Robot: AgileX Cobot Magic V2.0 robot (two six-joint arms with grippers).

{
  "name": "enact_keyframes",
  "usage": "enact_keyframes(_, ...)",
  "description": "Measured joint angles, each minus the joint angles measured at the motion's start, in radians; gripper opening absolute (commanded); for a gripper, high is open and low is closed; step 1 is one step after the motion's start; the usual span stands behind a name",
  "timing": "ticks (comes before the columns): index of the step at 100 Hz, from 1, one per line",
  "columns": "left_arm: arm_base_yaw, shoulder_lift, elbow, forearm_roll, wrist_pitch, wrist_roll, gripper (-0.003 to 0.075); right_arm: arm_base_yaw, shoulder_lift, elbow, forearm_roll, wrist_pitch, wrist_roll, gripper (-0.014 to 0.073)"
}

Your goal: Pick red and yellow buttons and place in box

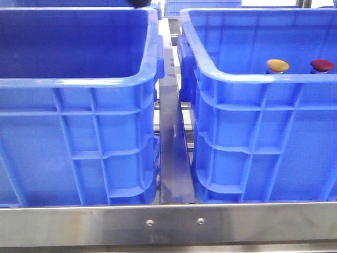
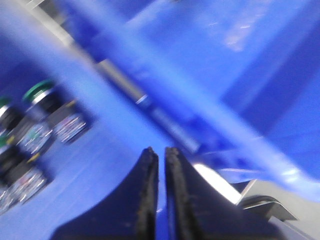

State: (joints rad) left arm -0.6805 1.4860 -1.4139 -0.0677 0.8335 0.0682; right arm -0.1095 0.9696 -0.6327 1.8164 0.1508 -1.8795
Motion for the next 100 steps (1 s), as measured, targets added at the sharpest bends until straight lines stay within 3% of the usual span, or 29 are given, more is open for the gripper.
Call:
enact_keyframes(41, 0.291, -0.278, 0.274, -0.019, -0.113, -0.002, -0.0019, 0.0, -0.258, 0.15, 0.0, 0.033, 0.0, -0.0067)
enact_keyframes(80, 0.591, -0.761, 0.57, -0.002, -0.143, -0.002, -0.0019, 0.044, -0.372, 0.246, 0.0, 0.091, 0.0, -0.0067)
enact_keyframes(100, 0.691, -1.049, 0.711, 0.007, -0.143, -0.002, -0.0019, 0.044, -0.519, 0.306, 0.0, 0.095, 0.0, -0.0067)
